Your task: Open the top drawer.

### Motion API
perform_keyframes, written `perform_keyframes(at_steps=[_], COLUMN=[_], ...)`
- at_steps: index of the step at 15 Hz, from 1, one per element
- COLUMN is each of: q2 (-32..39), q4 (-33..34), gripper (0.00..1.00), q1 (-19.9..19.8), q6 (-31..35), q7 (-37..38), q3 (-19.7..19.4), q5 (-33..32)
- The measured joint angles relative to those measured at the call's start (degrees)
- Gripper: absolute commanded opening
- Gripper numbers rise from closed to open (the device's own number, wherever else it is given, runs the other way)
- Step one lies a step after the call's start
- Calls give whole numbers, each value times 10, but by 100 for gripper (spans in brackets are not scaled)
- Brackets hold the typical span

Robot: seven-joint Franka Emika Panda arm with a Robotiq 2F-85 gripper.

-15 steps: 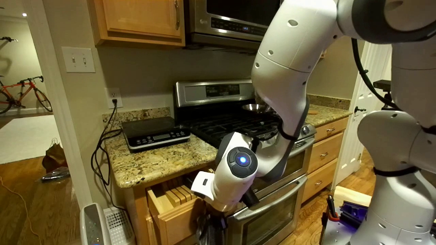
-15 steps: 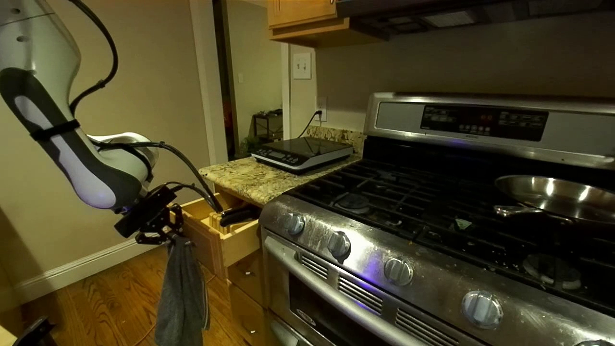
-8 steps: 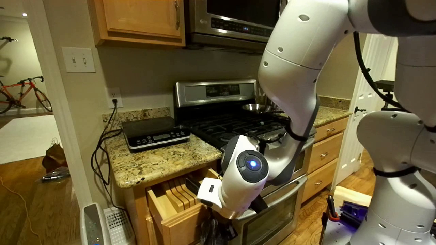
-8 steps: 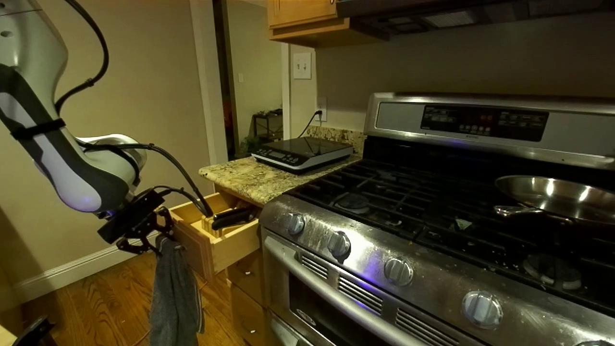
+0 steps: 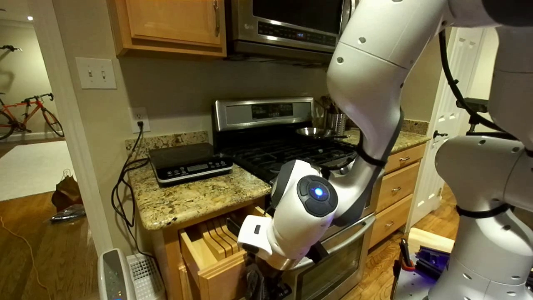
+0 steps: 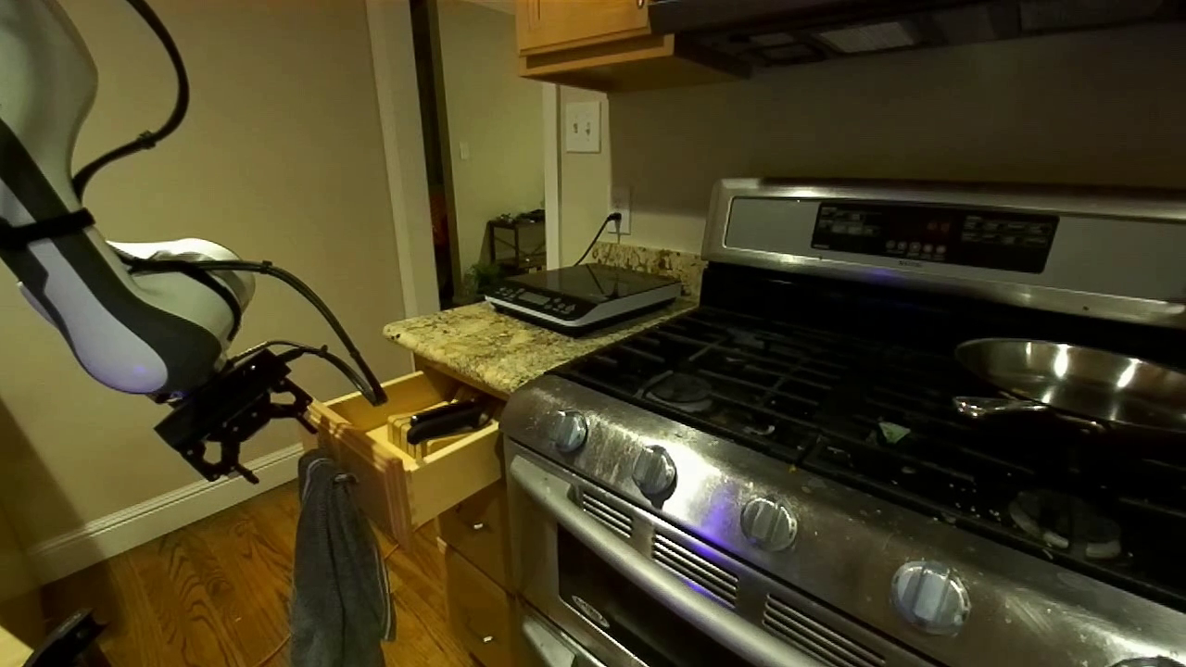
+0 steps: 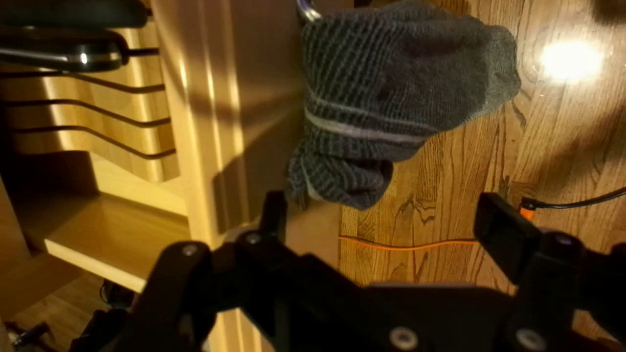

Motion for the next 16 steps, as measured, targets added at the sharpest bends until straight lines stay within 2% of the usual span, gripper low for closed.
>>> perform_keyframes(at_steps=[7,13,16], q2=[-93,-108,-102], q4=[-34,-30,-30], gripper=[100,100,100], q1=[-4,-30,-48], q6=[-2,-1,8], q7=[-77,-130,-160], q3=[-16,-43,-47], q5=[3,10,37])
